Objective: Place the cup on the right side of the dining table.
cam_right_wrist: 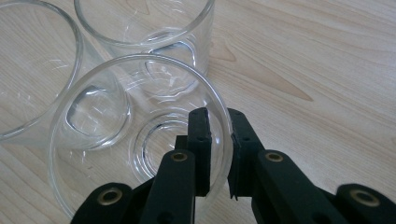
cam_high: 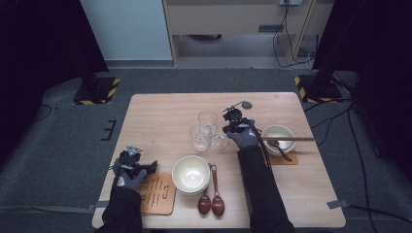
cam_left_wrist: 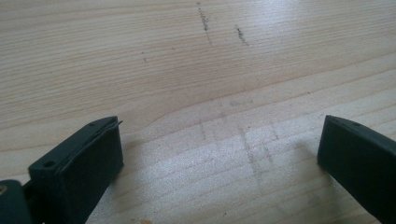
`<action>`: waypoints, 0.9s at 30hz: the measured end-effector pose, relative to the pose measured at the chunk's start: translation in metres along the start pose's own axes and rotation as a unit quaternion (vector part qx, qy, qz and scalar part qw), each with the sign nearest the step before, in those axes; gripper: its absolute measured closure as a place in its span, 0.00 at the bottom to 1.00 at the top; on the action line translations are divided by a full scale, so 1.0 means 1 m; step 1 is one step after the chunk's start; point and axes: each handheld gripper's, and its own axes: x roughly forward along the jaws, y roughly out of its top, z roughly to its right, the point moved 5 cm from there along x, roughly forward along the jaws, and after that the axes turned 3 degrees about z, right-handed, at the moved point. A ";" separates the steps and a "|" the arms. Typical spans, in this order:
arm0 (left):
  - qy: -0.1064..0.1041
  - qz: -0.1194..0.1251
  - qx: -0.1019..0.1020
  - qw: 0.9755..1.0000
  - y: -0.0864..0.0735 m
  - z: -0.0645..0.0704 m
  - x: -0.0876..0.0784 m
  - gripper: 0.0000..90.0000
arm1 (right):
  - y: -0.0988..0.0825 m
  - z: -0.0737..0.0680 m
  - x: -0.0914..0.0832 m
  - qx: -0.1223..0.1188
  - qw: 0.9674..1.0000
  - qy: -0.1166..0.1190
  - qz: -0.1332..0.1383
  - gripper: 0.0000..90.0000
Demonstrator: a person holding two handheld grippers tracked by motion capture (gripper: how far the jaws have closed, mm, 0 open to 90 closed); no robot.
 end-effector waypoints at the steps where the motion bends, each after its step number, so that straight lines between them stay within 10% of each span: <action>1: 0.000 0.000 0.000 1.000 0.000 0.000 0.000 0.00 | 0.000 0.000 -0.001 0.002 1.000 0.001 0.000 0.91; 27: 0.000 0.000 0.000 1.000 0.000 0.000 0.000 0.00 | 0.003 0.021 -0.039 0.021 0.998 0.003 0.055 0.92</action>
